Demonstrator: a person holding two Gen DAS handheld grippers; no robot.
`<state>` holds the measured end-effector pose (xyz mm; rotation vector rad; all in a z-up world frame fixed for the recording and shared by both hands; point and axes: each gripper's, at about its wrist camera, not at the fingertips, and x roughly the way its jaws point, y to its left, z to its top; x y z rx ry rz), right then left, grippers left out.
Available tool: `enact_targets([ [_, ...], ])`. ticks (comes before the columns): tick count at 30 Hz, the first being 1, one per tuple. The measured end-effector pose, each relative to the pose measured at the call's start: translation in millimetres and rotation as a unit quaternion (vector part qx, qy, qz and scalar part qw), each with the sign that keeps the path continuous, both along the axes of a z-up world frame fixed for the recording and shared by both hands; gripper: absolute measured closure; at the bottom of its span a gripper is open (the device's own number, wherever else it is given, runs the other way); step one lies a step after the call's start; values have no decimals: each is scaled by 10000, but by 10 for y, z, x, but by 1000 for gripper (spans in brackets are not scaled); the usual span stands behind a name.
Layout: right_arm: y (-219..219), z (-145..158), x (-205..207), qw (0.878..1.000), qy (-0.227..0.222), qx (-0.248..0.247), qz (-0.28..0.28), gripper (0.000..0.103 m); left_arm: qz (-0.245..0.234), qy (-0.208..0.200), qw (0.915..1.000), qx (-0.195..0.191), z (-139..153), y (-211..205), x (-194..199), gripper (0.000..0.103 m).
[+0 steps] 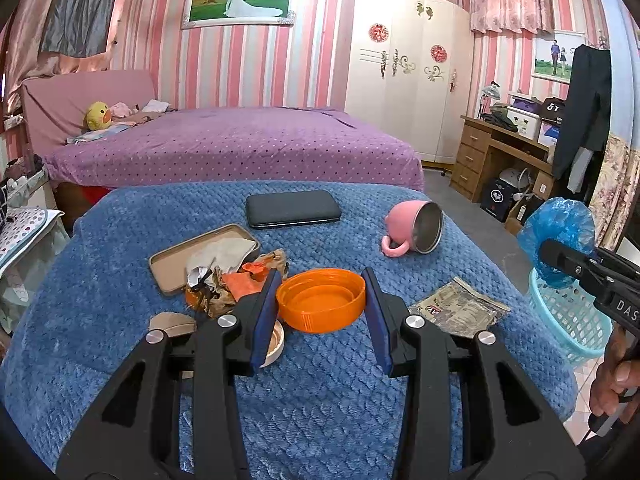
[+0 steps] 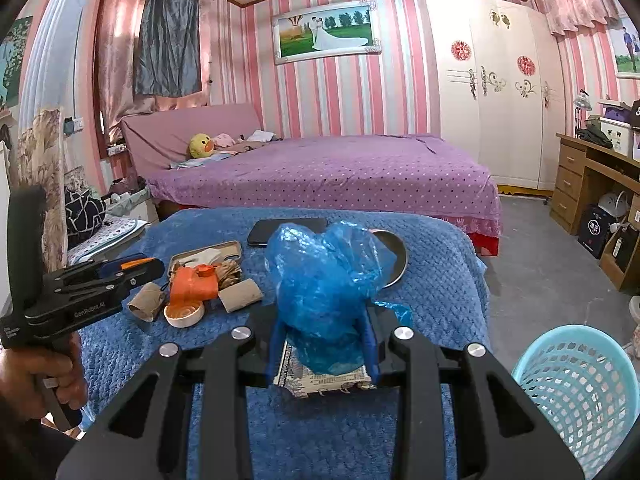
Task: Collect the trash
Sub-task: 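Lift the orange cap with the left gripper while the right gripper carries the blue bag toward the basket, then drop the orange cap and blue bag into the light-blue basket with both grippers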
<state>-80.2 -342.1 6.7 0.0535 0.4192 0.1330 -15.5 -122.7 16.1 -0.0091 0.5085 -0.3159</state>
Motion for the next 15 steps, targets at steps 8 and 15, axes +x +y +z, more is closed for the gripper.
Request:
enact_targets([
  [8, -56, 8, -12, 9999, -5, 18, -104, 71, -9, 0, 10000, -21, 4, -22, -10, 63],
  [15, -232, 27, -69, 9995, -42, -10, -310, 71, -141, -19, 9999, -83, 53, -228, -27, 63],
])
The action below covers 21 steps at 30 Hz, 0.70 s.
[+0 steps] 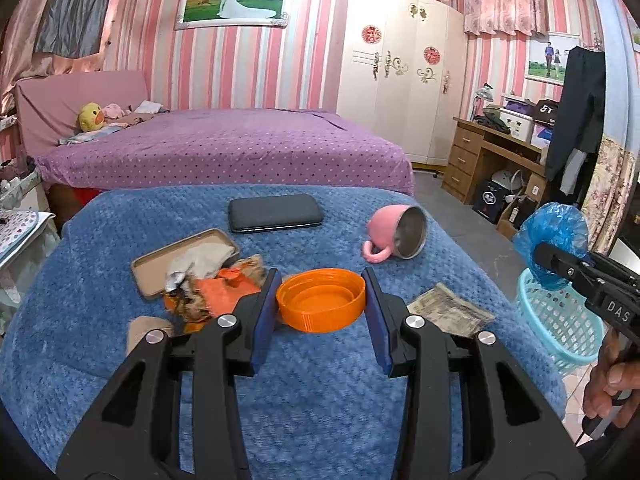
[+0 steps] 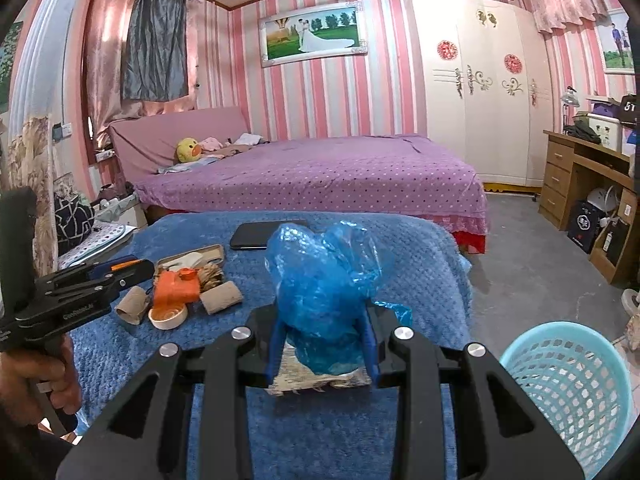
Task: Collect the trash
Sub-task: 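Drop the orange cap and blue bag into the light-blue basket with both grippers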
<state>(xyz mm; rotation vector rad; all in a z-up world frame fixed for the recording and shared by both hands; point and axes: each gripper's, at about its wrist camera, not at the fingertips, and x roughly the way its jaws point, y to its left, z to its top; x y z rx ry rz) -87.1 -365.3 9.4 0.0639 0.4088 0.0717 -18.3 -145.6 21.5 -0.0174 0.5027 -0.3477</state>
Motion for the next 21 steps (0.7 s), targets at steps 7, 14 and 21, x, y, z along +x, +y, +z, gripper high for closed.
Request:
enact_targets([
  [7, -294, -5, -71, 9995, 1, 20, -305, 71, -250, -66, 9997, 0, 58, -381, -30, 63],
  [14, -735, 7, -203, 9972, -62, 120, -740, 71, -691, -158, 9973, 214, 127, -915, -101, 63],
  [21, -1263, 3, -381, 9904, -115, 113, -1372, 71, -1138, -167, 9932, 198, 148, -1465, -170, 63],
])
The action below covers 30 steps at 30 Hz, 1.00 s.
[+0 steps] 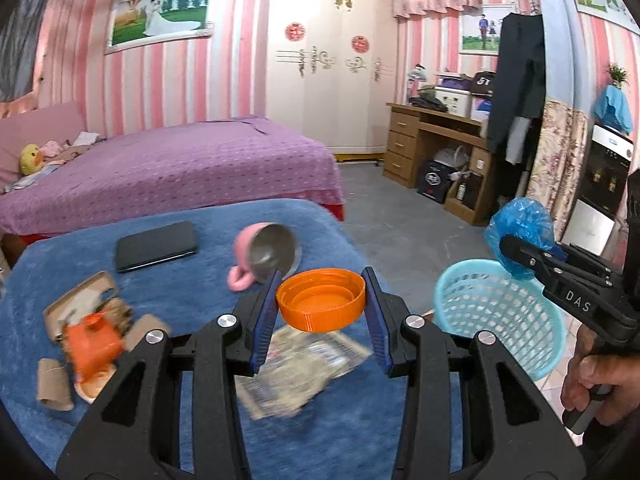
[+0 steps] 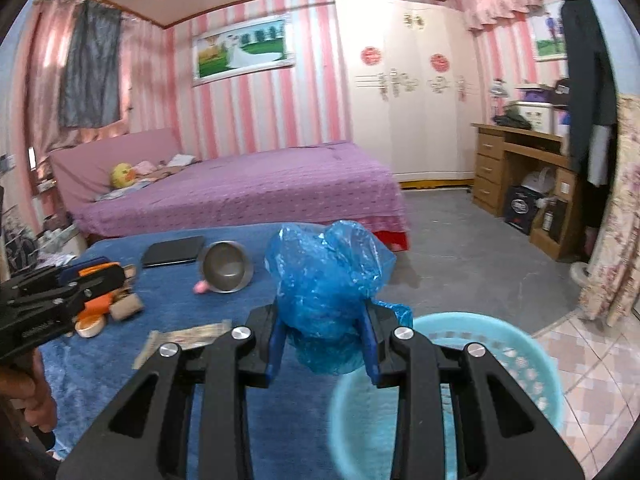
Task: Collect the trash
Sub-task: 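Drop the orange cap and blue bag into the light-blue basket with both grippers, then move both grippers back over the bed toward the snack wrapper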
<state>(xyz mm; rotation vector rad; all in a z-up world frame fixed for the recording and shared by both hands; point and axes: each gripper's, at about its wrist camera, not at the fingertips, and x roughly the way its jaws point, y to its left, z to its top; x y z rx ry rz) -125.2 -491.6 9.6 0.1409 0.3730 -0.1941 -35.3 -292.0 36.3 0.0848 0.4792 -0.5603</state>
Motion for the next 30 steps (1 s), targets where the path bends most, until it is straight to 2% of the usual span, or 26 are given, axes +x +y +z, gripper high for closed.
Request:
enact_targets([
  [4, -411, -47, -138, 9989, 18, 145, -445, 71, -169, 76, 9998, -62, -8, -298, 24, 63],
  [9, -710, -100, -263, 9956, 45, 303, -886, 71, -443, 160, 9988, -93, -51, -723, 60, 63],
  [18, -1136, -222, -368, 9894, 50, 681, -1279, 71, -1240, 510, 9909, -152, -188, -1616, -66, 63],
  [20, -1190, -242, -362, 9892, 65, 730, -1273, 71, -1336, 609, 9890, -179, -252, -1736, -79, 56],
  [21, -1195, -252, -336, 9891, 87, 745, -1266, 71, -1389, 684, 9878, -181, -286, -1799, -86, 38],
  [22, -1213, -262, -346, 9892, 101, 743, -1257, 71, -1359, 674, 9882, -189, -310, -1826, -98, 30],
  [25, -1168, -276, -311, 9912, 166, 705, -1110, 71, -1325, 622, 9891, -169, -329, -1802, -111, 29],
  [30, -1052, -324, -136, 9944, 416, 568, -793, 67, -1012, 486, 9935, -200, -224, -1476, -41, 23],
])
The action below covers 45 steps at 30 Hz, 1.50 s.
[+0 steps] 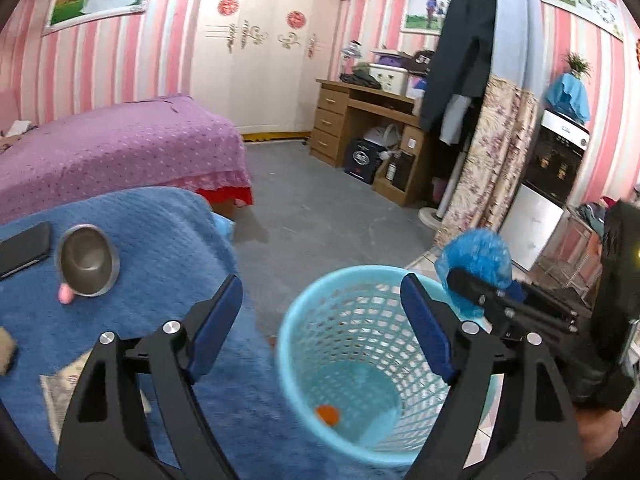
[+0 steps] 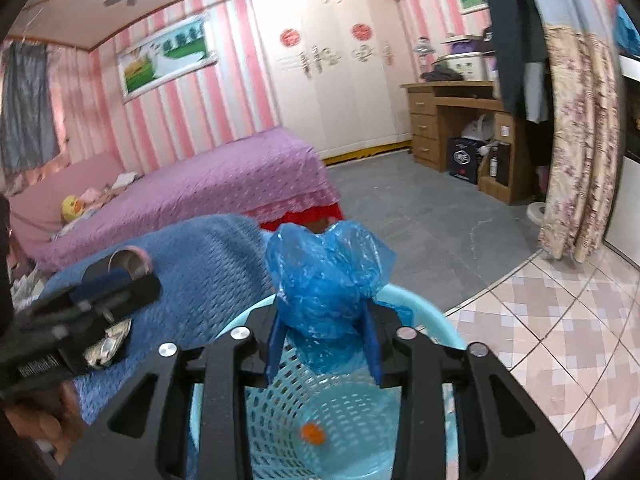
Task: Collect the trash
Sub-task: 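Move both grippers back over the bed toward the snack wrapper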
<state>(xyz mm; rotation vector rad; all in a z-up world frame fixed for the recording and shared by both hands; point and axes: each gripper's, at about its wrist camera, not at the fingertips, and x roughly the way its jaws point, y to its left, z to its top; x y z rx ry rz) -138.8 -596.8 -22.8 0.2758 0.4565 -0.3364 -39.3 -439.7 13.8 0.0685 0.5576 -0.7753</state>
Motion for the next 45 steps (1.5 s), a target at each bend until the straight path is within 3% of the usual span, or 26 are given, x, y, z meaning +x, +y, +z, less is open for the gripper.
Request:
enact_targets([
  [2, 65, -8, 34, 10000, 59, -17, -41, 56, 153, -80, 9998, 69, 47, 169, 41, 22],
  [3, 82, -20, 69, 9998, 117, -25, -127, 29, 206, -112, 9997, 96, 69, 239, 65, 21],
  [4, 103, -24, 85, 9998, 135, -40, -158, 13, 294, -164, 9993, 135, 104, 352, 89, 20],
  [10, 229, 31, 140, 9992, 126, -84, -361, 13, 831, -262, 9959, 238, 189, 1077, 280, 20],
  [15, 451, 89, 243, 9996, 68, -179, -214, 13, 1423, -501, 9869, 577, 164, 1867, 413, 19],
  [21, 1126, 210, 554, 9977, -46, -465, 494, 13, 2160, -310, 9747, 486, 207, 2780, 559, 19],
  [25, 1593, 253, 778, 9937, -101, -397, 1040, 13, 2387, -323, 9685, 627, 180, 3140, 543, 16],
  [28, 1991, 244, 935, 9885, -103, -293, 1481, 13, 2696, -317, 9603, 648, 2, 3502, 523, 16],
  [35, 2795, 49, 1195, 9744, 274, -463, 2183, 14, 3214, 226, 9454, 491, -347, 4290, 701, 16],
  [39, 2997, 12, 1223, 9694, 381, -686, 2325, 14, 3116, 416, 9488, 305, -394, 4372, 702, 16],
  [42, 2962, 15, 1246, 9715, 398, -678, 2236, 14, 2705, 348, 9606, 539, -439, 4151, 673, 16],
  [45, 2876, -7, 1265, 9741, 468, -582, 2133, 14, 2517, 300, 9636, 843, -528, 3969, 661, 16],
])
